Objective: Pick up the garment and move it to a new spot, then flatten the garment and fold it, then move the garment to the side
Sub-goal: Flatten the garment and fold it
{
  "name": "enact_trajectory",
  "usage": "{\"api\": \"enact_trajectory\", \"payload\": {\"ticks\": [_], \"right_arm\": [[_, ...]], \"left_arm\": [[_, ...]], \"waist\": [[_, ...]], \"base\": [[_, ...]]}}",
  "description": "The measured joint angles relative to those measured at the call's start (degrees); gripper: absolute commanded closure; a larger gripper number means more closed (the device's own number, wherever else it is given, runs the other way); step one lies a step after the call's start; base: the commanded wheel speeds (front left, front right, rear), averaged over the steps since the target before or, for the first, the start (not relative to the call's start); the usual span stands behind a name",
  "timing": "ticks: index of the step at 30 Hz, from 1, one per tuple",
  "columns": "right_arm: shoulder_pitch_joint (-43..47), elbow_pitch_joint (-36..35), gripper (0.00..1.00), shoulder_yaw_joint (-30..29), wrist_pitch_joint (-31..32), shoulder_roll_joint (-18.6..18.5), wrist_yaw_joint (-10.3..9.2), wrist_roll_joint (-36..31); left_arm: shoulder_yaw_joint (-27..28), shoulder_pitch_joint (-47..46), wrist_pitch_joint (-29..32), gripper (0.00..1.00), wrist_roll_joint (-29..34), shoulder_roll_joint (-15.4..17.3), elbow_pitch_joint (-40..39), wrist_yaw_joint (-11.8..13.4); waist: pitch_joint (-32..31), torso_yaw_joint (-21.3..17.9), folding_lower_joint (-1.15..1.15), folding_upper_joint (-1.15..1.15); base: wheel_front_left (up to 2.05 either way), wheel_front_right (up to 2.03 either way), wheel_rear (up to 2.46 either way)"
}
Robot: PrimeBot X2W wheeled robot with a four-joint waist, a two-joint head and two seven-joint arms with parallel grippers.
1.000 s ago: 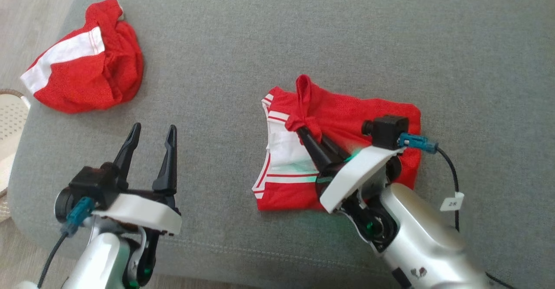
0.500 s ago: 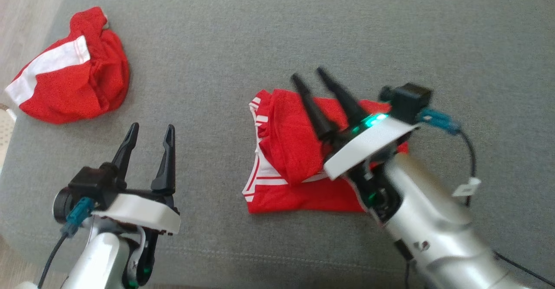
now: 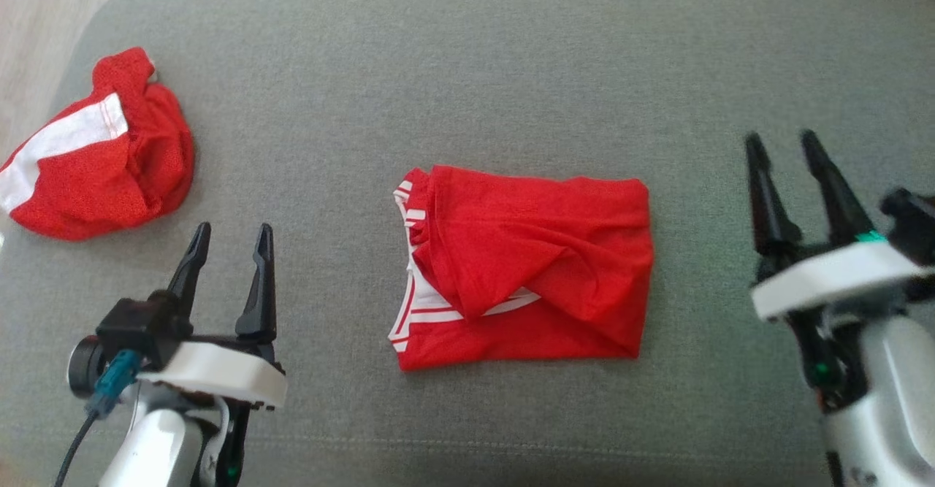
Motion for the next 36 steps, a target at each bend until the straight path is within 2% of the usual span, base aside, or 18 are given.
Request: {"api": "enact_trajectory", "payload": {"ticks": [5, 13, 21, 34, 35, 36], "right_arm": [[6.52, -7.68, 0.00, -4.94, 4.24, 0.33, 0.00, -5.33], [12.17, -15.00, 0.00, -6.81, 8.09, 1.94, 0.00, -9.14], [13.70, -17.00, 0.00, -7.94, 9.22, 2.93, 0.00, -9.98], [13.68, -15.99, 0.00, -7.51, 9.62, 2.77, 0.00, -9.98], [13.54, -15.50, 0.05, -7.05, 9.62, 2.50, 0.00, -9.98], [13.30, -14.89, 0.60, -6.48, 9.60, 2.24, 0.00, -9.98]], "left_arm": [[0.02, 0.93, 0.54, 0.00, 0.00, 0.43, -0.91, 0.52], [-0.08, 1.77, 1.02, 0.00, 0.00, 0.79, -1.80, 0.98], [-0.24, 1.76, 1.05, 0.00, 0.00, 1.13, -2.37, 1.00], [-1.32, 1.74, 1.07, 0.00, 0.00, 1.19, -2.55, 1.07], [-1.38, 1.72, 1.07, 0.00, 0.00, 1.19, -2.55, 1.05], [-1.44, 1.70, 1.05, 0.00, 0.00, 1.19, -2.55, 0.99]], "waist": [[-0.79, -0.72, 0.00, 0.00], [-1.59, -1.09, 0.00, 0.00], [-1.94, -1.24, 0.00, 0.00], [-1.39, -0.23, 0.00, 0.00], [-1.25, -0.08, 0.00, 0.00], [-1.08, 0.09, 0.00, 0.00]], "base": [[0.00, 0.00, 0.00], [0.00, 0.00, 0.00], [0.00, 0.00, 0.00], [0.00, 0.00, 0.00], [0.00, 0.00, 0.00], [0.00, 0.00, 0.00]]}}
